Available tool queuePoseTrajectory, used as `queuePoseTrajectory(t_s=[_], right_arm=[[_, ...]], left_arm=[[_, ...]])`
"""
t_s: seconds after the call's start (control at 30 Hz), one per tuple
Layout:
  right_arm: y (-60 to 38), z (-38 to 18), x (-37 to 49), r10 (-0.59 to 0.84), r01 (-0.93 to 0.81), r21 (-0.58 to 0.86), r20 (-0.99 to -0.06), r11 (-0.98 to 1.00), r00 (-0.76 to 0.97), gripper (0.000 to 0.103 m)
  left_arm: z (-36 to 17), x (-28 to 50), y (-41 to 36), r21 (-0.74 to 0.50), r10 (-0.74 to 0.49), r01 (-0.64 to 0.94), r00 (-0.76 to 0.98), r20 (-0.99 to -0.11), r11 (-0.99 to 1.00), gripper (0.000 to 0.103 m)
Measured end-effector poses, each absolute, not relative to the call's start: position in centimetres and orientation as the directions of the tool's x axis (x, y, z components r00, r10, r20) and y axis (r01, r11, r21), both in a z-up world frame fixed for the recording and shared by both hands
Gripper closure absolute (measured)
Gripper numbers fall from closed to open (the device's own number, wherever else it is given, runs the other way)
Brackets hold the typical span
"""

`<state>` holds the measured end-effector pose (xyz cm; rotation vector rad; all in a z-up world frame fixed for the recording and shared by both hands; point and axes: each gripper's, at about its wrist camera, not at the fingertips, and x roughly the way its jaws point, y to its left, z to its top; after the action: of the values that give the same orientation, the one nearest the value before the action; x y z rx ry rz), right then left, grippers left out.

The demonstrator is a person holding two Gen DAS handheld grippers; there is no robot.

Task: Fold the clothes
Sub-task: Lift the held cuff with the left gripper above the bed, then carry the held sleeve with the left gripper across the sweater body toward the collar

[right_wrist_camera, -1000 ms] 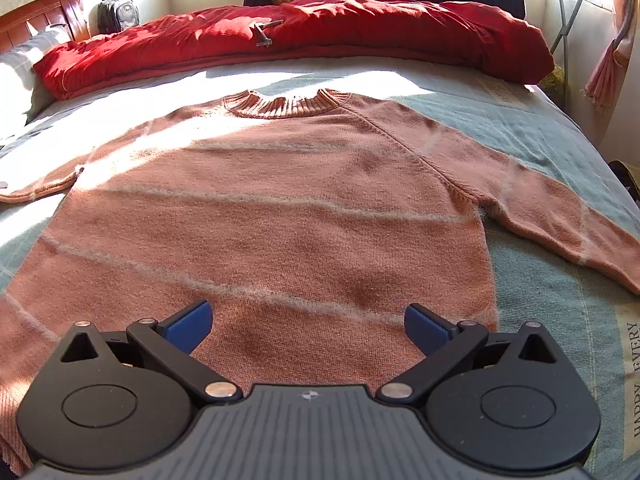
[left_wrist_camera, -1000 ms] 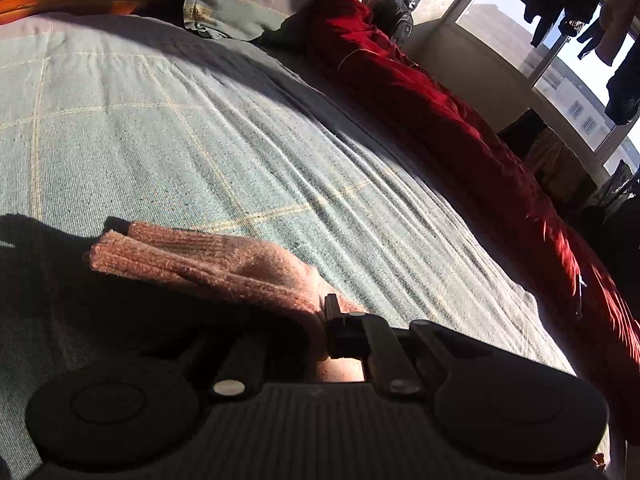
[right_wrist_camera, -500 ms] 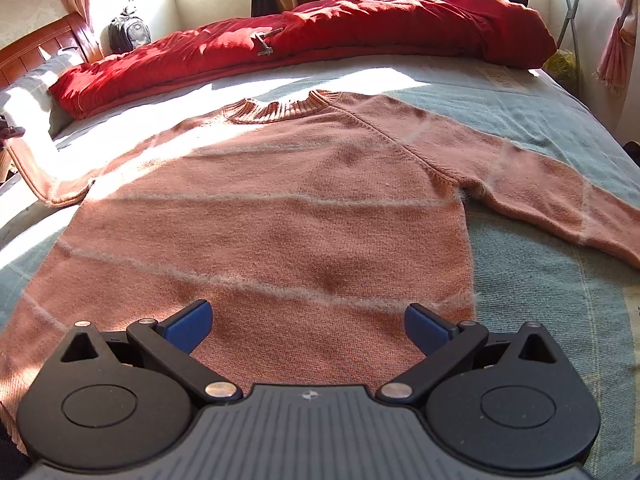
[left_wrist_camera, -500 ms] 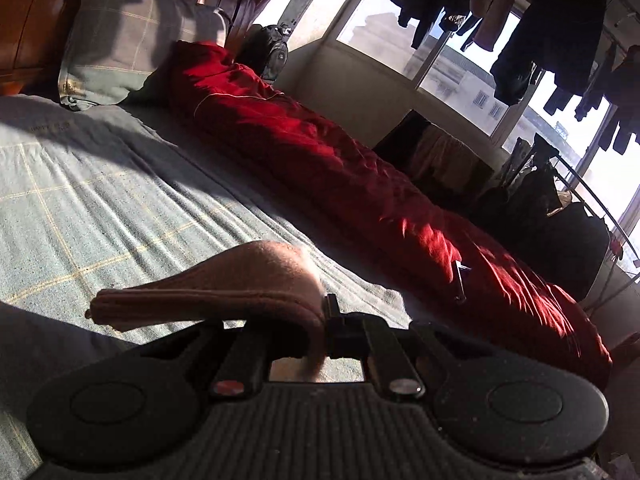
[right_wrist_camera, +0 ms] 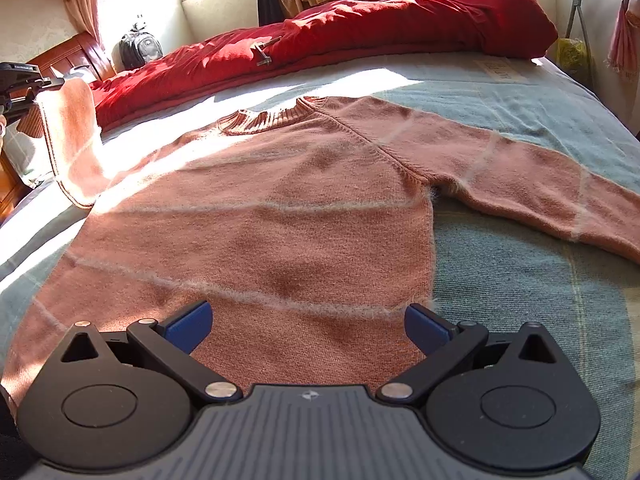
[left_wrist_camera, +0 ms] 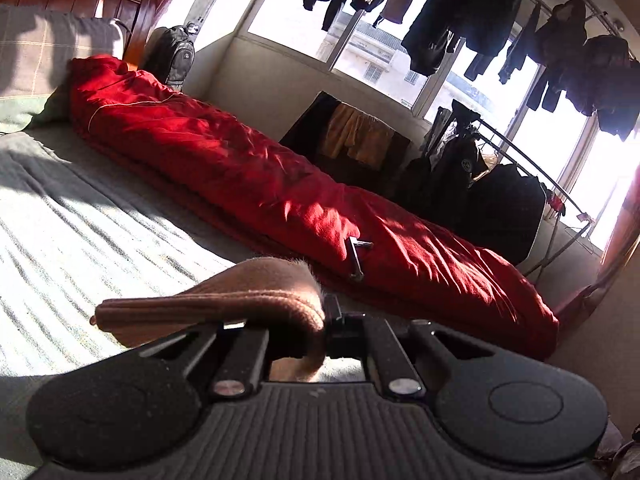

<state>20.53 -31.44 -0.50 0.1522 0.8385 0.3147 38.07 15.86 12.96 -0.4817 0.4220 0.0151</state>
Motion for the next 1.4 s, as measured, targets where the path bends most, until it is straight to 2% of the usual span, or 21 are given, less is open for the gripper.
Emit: queuePoseTrajectory(t_s=[0.37,0.67,0.8,1.13,1.4], right_arm=[[-32.8,-1.0,21.0,0.355,-0.201,0.297,-0.687,0.933,0.634,0.000],[-32.9,-1.2,20.7,0.350,-0.185,0.305,-0.687,0.934,0.637,0.000],[-32.9,-1.2,20.6,0.341,-0.179,0.297,-0.695,0.938,0.633,0.000],[-32.9,-1.5,20.4,0.322,-0.156,0.290,-0.707,0.944,0.630,0.000],[-33.1,-2.0,20.6,0.312,-0.126,0.300,-0.724,0.946,0.615,0.000]], left_arm=[[15.2,39.0,9.9,-0.456,-0.211,0.033,0.915,-0.345,0.889,0.097],[13.6,40.8,4.5,-0.483,-0.339,0.137,0.869,-0.360,0.865,0.097],[11.7,42.0,2.0,-0.484,-0.377,0.157,0.836,-0.398,0.861,0.097],[6.1,43.4,-4.0,-0.388,-0.358,0.158,0.774,-0.522,0.908,0.097],[3.7,43.6,-7.0,-0.305,-0.338,0.187,0.743,-0.577,0.934,0.097]])
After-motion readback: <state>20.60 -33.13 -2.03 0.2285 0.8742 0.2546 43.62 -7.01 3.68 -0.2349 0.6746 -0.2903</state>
